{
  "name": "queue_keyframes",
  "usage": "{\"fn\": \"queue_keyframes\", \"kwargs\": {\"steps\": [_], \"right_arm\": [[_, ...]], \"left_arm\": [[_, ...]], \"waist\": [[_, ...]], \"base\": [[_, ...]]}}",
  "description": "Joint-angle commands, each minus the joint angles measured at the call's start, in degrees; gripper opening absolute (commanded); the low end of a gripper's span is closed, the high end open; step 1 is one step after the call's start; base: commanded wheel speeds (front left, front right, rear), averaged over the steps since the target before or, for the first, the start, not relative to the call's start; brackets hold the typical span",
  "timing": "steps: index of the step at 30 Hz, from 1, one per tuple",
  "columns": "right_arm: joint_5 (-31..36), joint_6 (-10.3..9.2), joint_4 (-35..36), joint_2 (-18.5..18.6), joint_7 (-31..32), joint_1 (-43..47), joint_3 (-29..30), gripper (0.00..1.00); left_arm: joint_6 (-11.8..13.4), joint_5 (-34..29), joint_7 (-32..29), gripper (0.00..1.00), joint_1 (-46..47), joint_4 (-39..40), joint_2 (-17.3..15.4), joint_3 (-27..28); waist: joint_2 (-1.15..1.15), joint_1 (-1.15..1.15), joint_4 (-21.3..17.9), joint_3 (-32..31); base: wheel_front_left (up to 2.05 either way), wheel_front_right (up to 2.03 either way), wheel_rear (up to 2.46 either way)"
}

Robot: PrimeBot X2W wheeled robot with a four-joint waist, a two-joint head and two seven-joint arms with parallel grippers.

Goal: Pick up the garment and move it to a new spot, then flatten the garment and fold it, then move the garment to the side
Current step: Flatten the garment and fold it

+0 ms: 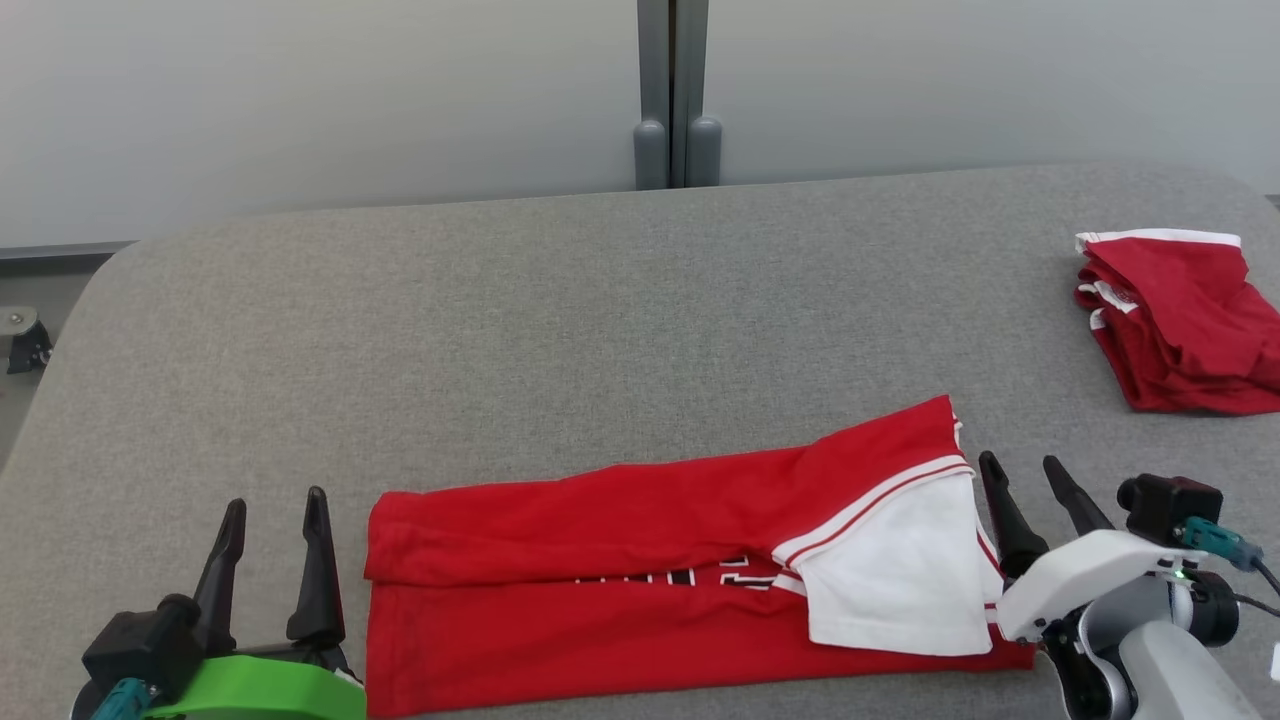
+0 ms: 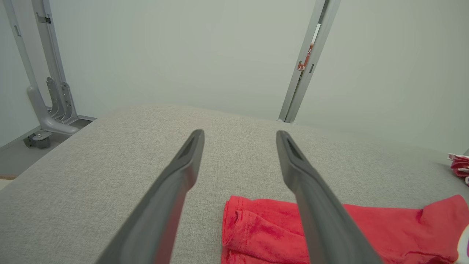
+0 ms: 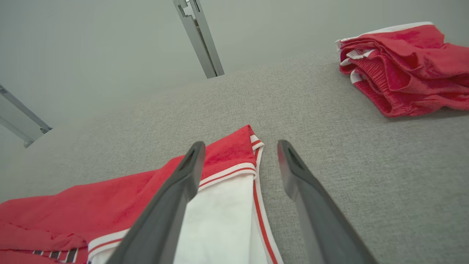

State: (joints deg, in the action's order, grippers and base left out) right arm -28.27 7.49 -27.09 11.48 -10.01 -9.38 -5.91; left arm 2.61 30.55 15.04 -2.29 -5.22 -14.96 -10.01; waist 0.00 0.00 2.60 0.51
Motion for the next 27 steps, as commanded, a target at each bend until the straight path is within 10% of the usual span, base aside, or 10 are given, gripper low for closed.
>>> {"fn": "queue_keyframes", "kwargs": {"steps": [1, 21, 24, 27], "right_arm": [[-0.14, -0.01, -1.91, -0.35, 2.24, -1.58, 0.18, 1.00], [4.28, -0.01, -27.60, -4.08, 30.35, -13.41, 3.02, 1.00], [3.91, -0.01, -28.75, -4.41, 31.76, -13.34, 3.09, 0.07], [3.23, -0.01, -27.26, -4.40, 29.52, -14.23, 3.49, 0.00]], "left_arm": [[-0.61, -1.00, 0.15, 1.00, 0.21, -0.36, 0.69, 0.48], [-5.29, -3.79, 0.16, 1.00, 2.84, -8.24, 4.75, 1.30], [-5.61, -4.15, 0.16, 1.00, 3.03, -8.65, 4.93, 1.46], [-5.75, -4.33, 0.16, 1.00, 3.07, -8.85, 5.02, 1.76]], "waist": [[0.00, 0.00, -0.09, 0.02], [0.00, 0.00, 4.14, 0.26], [0.00, 0.00, 4.49, 0.24], [0.00, 0.00, 4.63, 0.20]], "base": [[0.00, 0.00, 0.00], [0.00, 0.00, 0.00], [0.00, 0.00, 0.00], [0.00, 0.00, 0.00]]}}
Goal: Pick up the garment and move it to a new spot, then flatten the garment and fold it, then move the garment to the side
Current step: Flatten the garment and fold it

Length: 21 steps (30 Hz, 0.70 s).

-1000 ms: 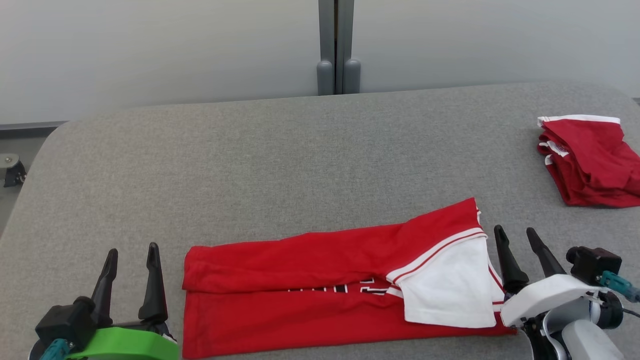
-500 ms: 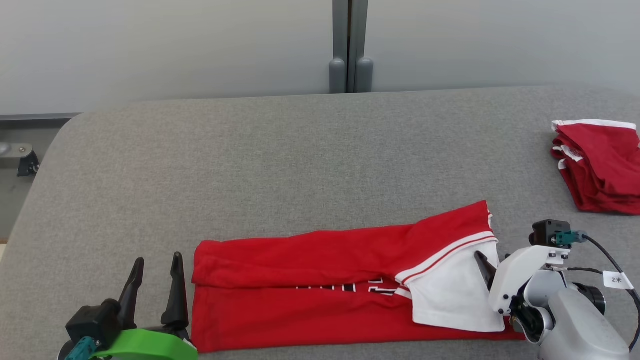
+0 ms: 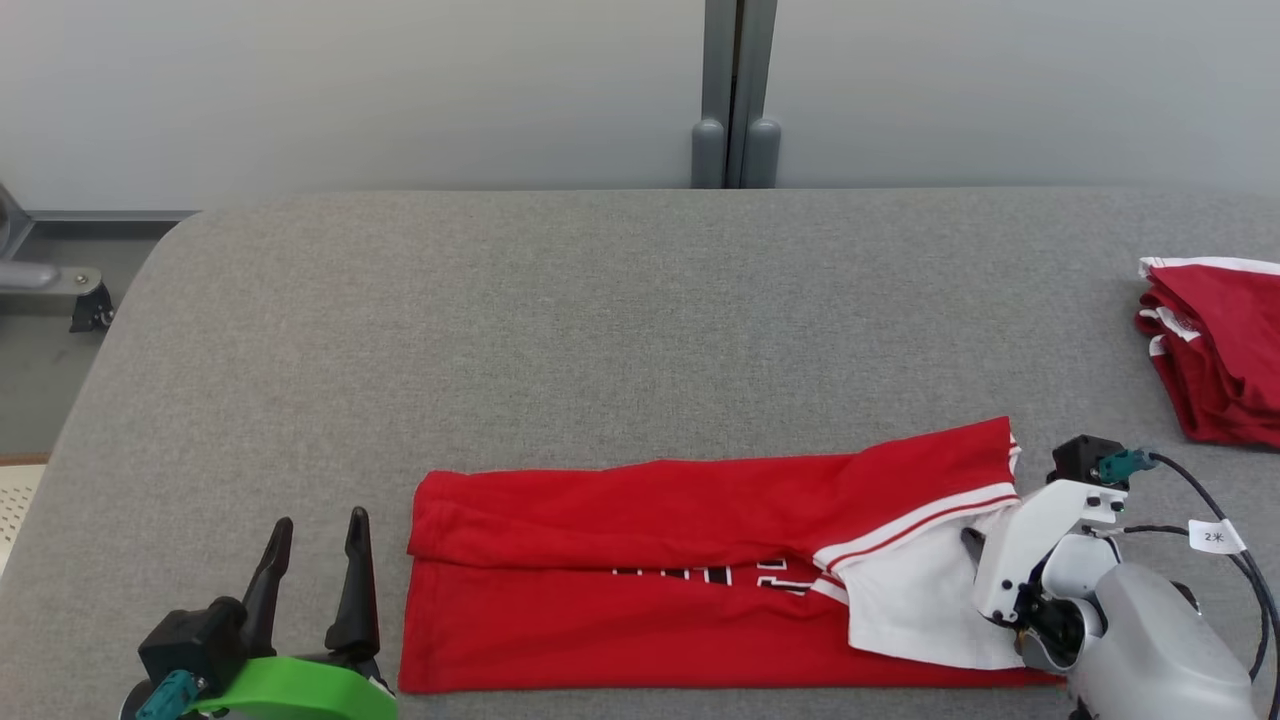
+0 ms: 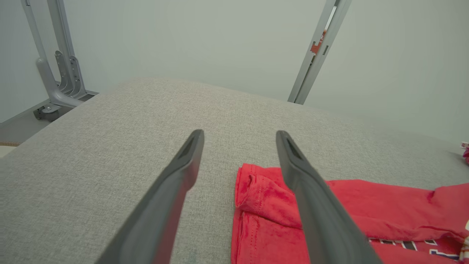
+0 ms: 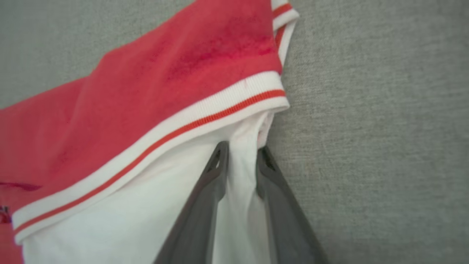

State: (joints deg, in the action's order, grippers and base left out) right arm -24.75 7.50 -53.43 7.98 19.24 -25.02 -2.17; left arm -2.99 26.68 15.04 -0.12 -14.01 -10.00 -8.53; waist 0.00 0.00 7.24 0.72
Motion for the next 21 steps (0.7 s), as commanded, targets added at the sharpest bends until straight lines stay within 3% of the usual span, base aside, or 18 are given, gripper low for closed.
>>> {"fn": "queue_keyframes", "kwargs": {"steps": [1, 7, 13, 17, 21], "right_arm": [[-0.40, -0.06, -0.39, -0.52, -0.48, 0.92, -0.02, 0.00], [-1.92, -0.06, 3.21, 2.38, -1.18, -1.79, 0.32, 0.00], [-0.83, -0.06, 6.10, 9.47, -1.21, -1.06, 2.11, 0.00], [-1.09, -0.02, 9.25, 9.41, -0.66, 0.24, 2.71, 0.00], [-4.55, -0.02, 17.21, 6.88, 0.20, 1.69, 1.03, 0.00]], "left_arm": [[-0.17, -0.61, 0.16, 1.00, 0.79, -0.09, 0.12, 0.37], [-0.52, -1.11, 0.16, 1.00, -0.11, -0.34, 0.44, 0.44], [-0.48, -1.31, 0.16, 1.00, -0.97, -0.65, 0.89, 0.63], [-0.53, -1.35, 0.16, 1.00, -1.52, -0.86, 1.23, 0.91], [-0.72, -1.55, 0.16, 1.00, -1.35, -1.27, 1.44, 1.00]], "waist": [[0.00, 0.00, -0.05, -0.05], [0.00, 0.00, -0.97, -0.67], [0.00, 0.00, -1.95, -1.34], [0.00, 0.00, -2.66, -1.61], [0.00, 0.00, -3.25, -1.74]], "base": [[0.00, 0.00, 0.00], [0.00, 0.00, 0.00], [0.00, 0.00, 0.00], [0.00, 0.00, 0.00], [0.00, 0.00, 0.00]]}}
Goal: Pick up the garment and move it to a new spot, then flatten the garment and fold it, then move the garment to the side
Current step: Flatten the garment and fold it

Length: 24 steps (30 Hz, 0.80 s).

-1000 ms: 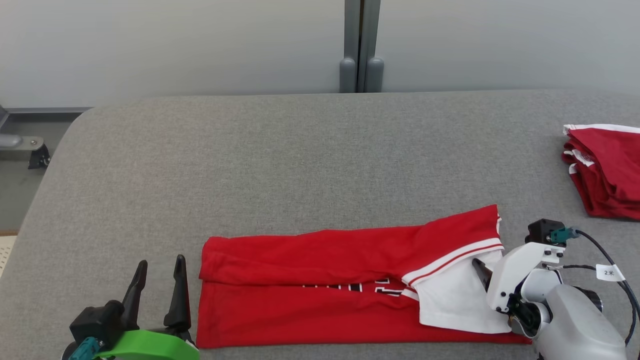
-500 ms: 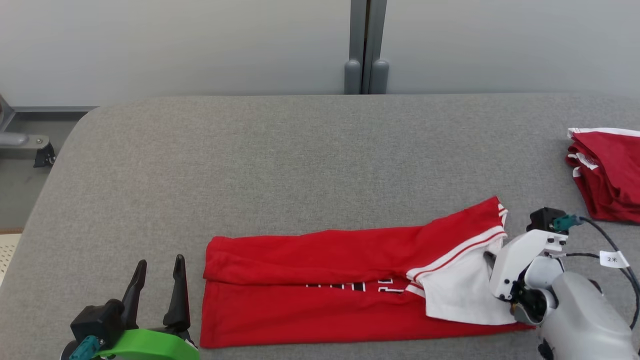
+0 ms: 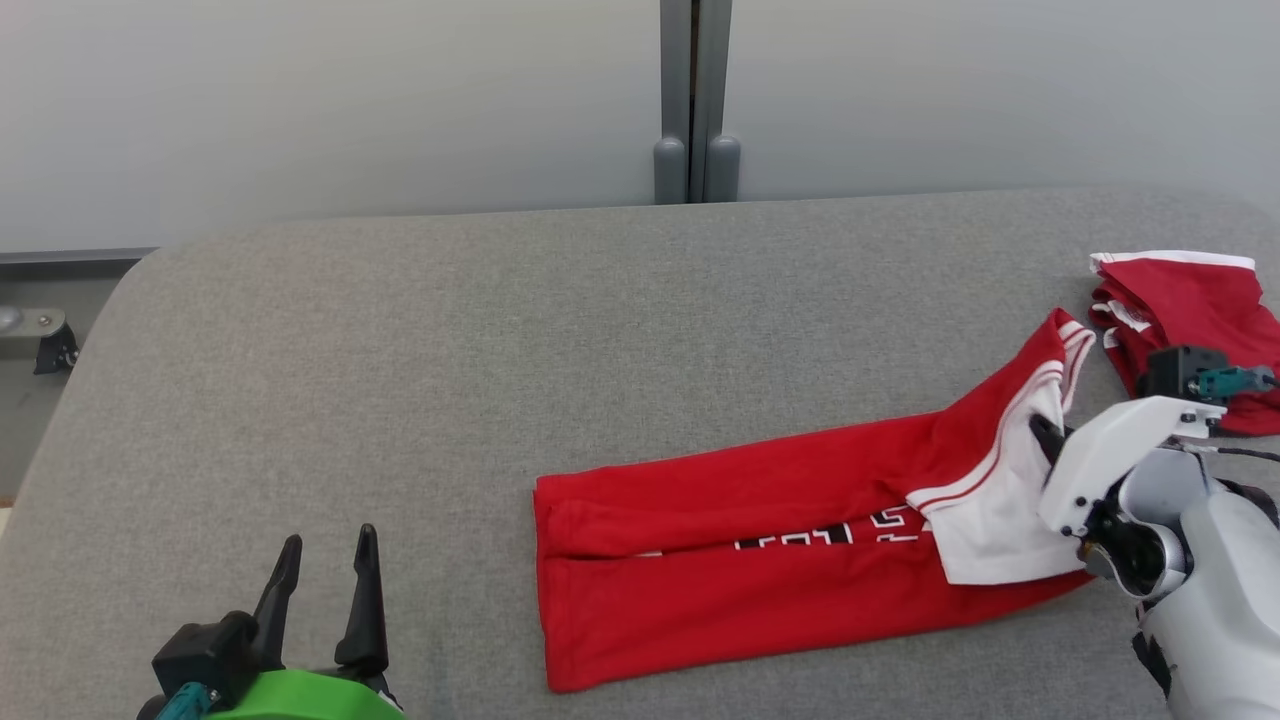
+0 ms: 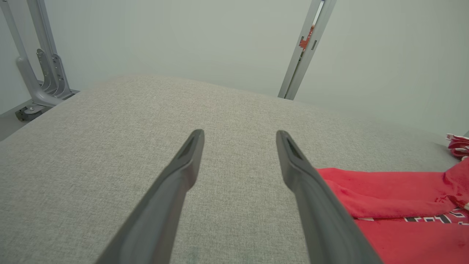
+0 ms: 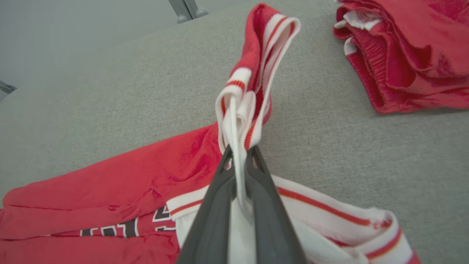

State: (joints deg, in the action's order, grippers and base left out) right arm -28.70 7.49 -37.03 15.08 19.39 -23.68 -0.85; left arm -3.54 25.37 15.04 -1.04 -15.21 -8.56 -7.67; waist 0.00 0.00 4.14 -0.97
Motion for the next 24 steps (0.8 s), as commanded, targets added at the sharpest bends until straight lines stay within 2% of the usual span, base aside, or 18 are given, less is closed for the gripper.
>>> {"fn": "queue_keyframes", "kwargs": {"steps": [1, 6, 10, 16, 24], "right_arm": [[-1.47, -0.01, 2.63, -0.60, 0.39, 0.92, -0.95, 0.00], [-7.04, -0.01, 13.32, -3.22, 3.53, 4.07, -4.74, 0.00], [-8.78, -0.01, 16.75, -5.69, 5.04, 5.41, -8.04, 0.00], [-10.81, -0.01, 13.96, -9.79, 4.65, 4.54, -12.71, 0.00], [-14.23, 0.00, 5.89, -11.82, 0.79, 1.76, -17.32, 0.00]], "left_arm": [[-0.24, -0.30, 0.16, 1.00, -0.33, -0.19, 0.00, 0.11], [-0.65, -0.54, 0.16, 1.00, 1.01, -1.27, -0.09, -0.45], [-0.85, -0.41, 0.16, 1.00, 1.33, -2.03, 0.22, -0.59], [-1.02, -0.71, 0.16, 1.00, 2.25, -3.13, 0.76, -1.28], [-1.46, -0.64, 0.16, 1.00, 3.25, -4.59, 1.18, -2.00]], "waist": [[0.00, 0.00, -0.19, -0.08], [0.00, 0.00, 1.06, -0.38], [0.00, 0.00, 3.03, -0.33], [0.00, 0.00, 7.62, -0.07], [0.00, 0.00, 12.44, 0.64]], "base": [[0.00, 0.00, 0.00], [0.00, 0.00, 0.00], [0.00, 0.00, 0.00], [0.00, 0.00, 0.00], [0.00, 0.00, 0.00]]}}
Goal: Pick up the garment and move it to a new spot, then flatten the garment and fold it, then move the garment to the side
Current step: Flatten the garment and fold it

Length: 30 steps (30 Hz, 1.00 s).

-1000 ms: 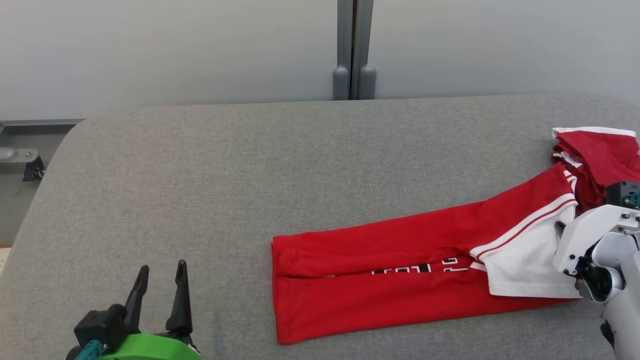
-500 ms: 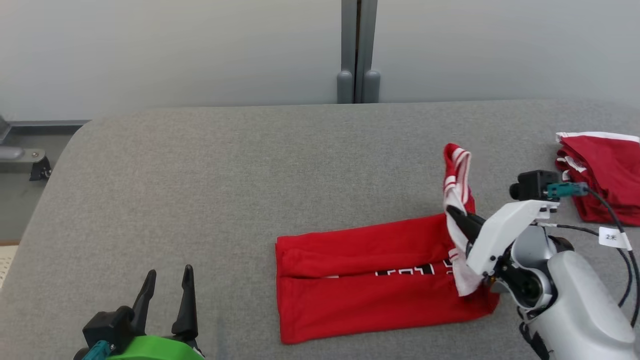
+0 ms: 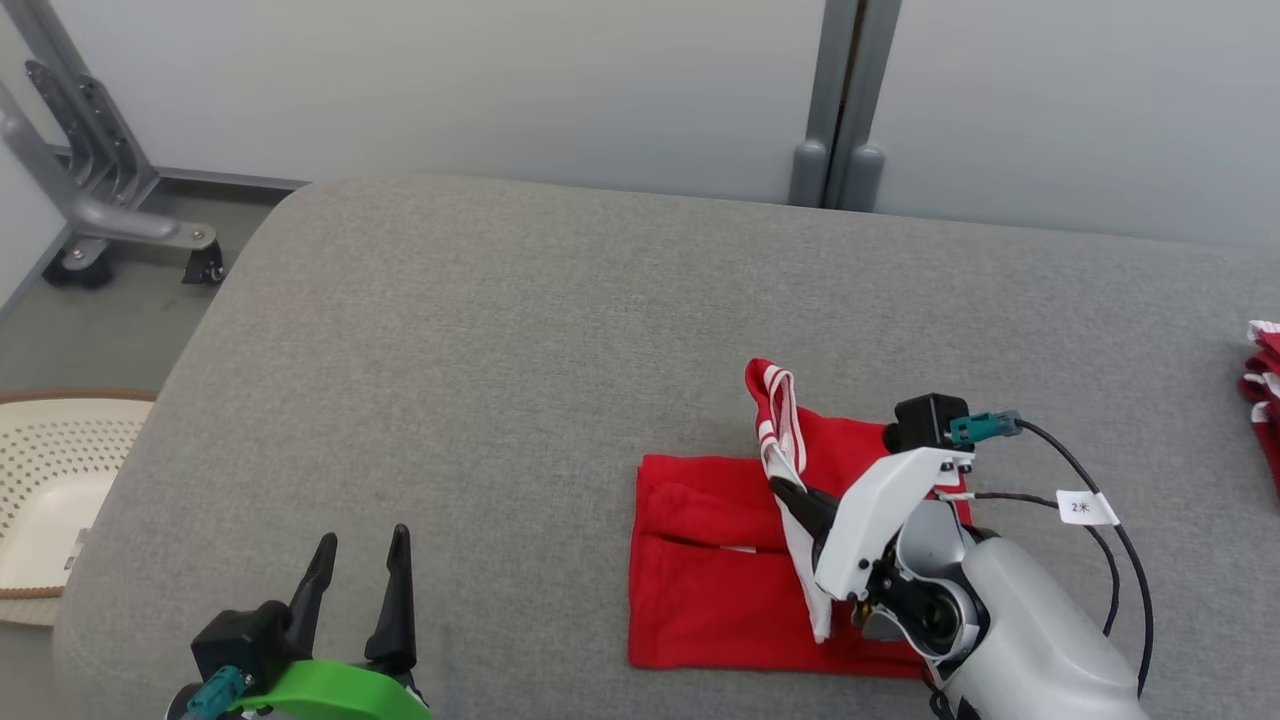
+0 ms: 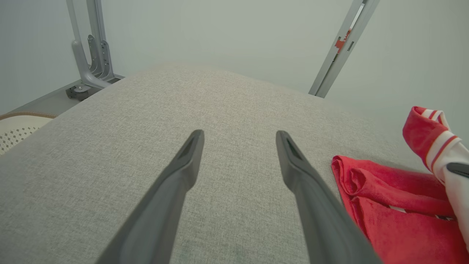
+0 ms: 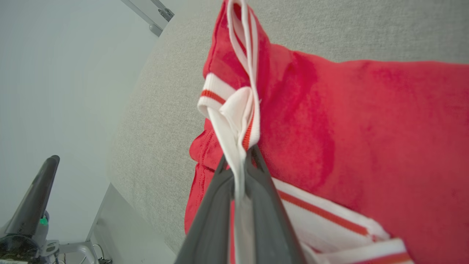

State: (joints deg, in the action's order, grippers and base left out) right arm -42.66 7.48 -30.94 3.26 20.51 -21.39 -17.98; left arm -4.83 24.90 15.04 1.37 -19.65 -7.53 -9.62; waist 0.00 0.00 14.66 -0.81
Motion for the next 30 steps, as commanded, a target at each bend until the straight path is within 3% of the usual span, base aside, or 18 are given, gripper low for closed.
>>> {"fn": "queue_keyframes", "kwargs": {"steps": [1, 14, 15, 16, 17, 24, 30], "right_arm": [[-0.63, 0.01, -1.18, -0.07, -0.84, -0.89, -0.74, 0.00], [-12.34, 0.01, -12.26, -0.30, -7.67, -6.46, -11.18, 0.00], [-13.11, 0.01, -13.23, -0.29, -8.17, -6.98, -12.20, 0.14], [-13.72, 0.01, -13.84, -0.31, -8.50, -7.40, -12.88, 0.78], [-14.62, 0.01, -14.35, -0.32, -8.84, -7.74, -13.83, 1.00], [-19.66, 0.01, -9.67, 0.17, -13.46, -8.58, -17.14, 1.00], [-19.49, 0.01, -1.67, 7.86, -22.48, -8.71, -16.06, 1.00]], "left_arm": [[-0.20, -0.12, 0.16, 1.00, 0.94, -0.20, 0.19, -0.05], [-0.65, -0.48, 0.16, 1.00, 2.38, -0.94, 0.58, -0.33], [-0.72, -0.52, 0.16, 1.00, 2.50, -1.03, 0.56, -0.34], [-0.75, -0.51, 0.16, 1.00, 2.61, -1.09, 0.51, -0.32], [-0.76, -0.49, 0.16, 1.00, 2.70, -1.16, 0.45, -0.27], [-0.66, -0.46, 0.16, 1.00, 1.94, -1.29, 0.50, 0.61], [-0.57, -0.72, 0.16, 1.00, 1.43, -0.60, 0.83, 1.01]], "waist": [[0.00, 0.00, 2.24, 0.53], [0.00, 0.00, 4.02, 1.53], [0.00, 0.00, 4.00, 1.60], [0.00, 0.00, 3.97, 1.64], [0.00, 0.00, 3.93, 1.68], [0.00, 0.00, 2.38, 1.12], [0.00, 0.00, 0.30, 0.49]], "base": [[0.00, 0.00, 0.00], [0.00, 0.00, 0.00], [0.00, 0.00, 0.00], [0.00, 0.00, 0.00], [0.00, 0.00, 0.00], [0.00, 0.00, 0.00], [0.00, 0.00, 0.00]]}}
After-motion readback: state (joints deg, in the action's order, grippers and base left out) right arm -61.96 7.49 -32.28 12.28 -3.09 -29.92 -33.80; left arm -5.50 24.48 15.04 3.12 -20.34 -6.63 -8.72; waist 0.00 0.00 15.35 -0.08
